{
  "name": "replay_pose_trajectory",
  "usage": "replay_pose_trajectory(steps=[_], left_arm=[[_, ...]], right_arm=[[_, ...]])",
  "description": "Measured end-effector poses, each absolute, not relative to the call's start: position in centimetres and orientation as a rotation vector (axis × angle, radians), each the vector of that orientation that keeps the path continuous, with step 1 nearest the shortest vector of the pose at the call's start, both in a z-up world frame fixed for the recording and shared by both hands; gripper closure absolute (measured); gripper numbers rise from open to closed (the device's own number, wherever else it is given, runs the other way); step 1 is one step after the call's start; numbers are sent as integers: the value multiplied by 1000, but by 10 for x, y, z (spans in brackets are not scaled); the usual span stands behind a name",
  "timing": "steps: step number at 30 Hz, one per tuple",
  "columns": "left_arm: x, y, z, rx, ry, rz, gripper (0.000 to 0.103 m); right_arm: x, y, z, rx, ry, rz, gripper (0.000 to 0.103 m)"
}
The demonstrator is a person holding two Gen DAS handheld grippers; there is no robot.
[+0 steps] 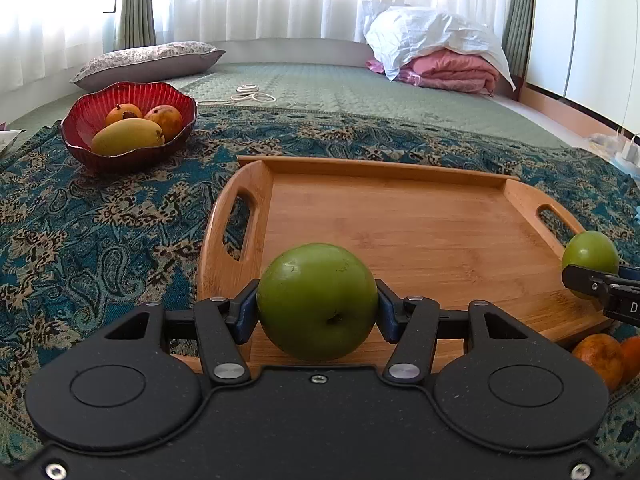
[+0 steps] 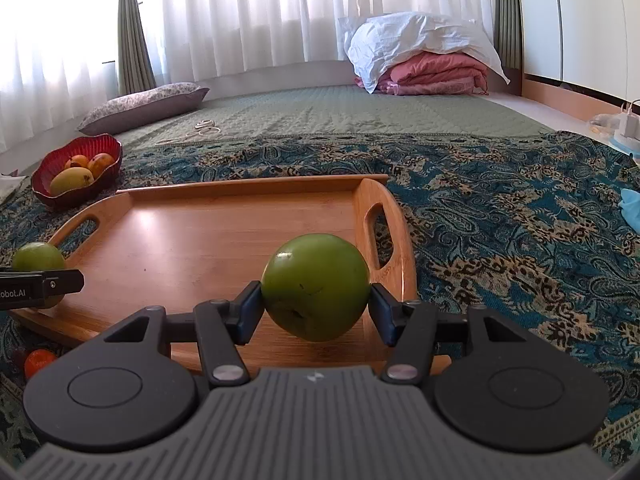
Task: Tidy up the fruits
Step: 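Lift both green apples and carry them over the wooden tray, then lower the apples onto the tray and open both tools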
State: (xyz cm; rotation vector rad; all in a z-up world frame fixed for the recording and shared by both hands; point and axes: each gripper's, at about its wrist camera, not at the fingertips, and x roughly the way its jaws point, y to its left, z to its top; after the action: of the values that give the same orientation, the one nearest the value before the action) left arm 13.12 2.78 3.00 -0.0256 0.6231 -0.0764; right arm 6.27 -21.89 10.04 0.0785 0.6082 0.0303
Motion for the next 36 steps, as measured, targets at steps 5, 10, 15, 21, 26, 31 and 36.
replay_pose_trajectory(steps=[5,10,15,21,26,31,36], left_arm=[[133,27,27,-26,638,-73,48],[135,29,25,-32,643,-67,48],[137,30,24,-33,645,-65,48],[137,30,24,-33,645,-65,48],[132,30,28,-27,611,-61,43],[124,26,33,-4,592,-73,27],[113,29,35,-35,571,-83,15]], right_arm=[[66,-219,98,78,629,28,43],[67,-218,96,71,631,29,43],[69,-217,95,66,631,31,43],[69,-217,95,61,632,31,42],[65,-217,98,71,613,31,30],[59,-210,104,18,587,34,27],[47,-204,104,-12,568,44,23]])
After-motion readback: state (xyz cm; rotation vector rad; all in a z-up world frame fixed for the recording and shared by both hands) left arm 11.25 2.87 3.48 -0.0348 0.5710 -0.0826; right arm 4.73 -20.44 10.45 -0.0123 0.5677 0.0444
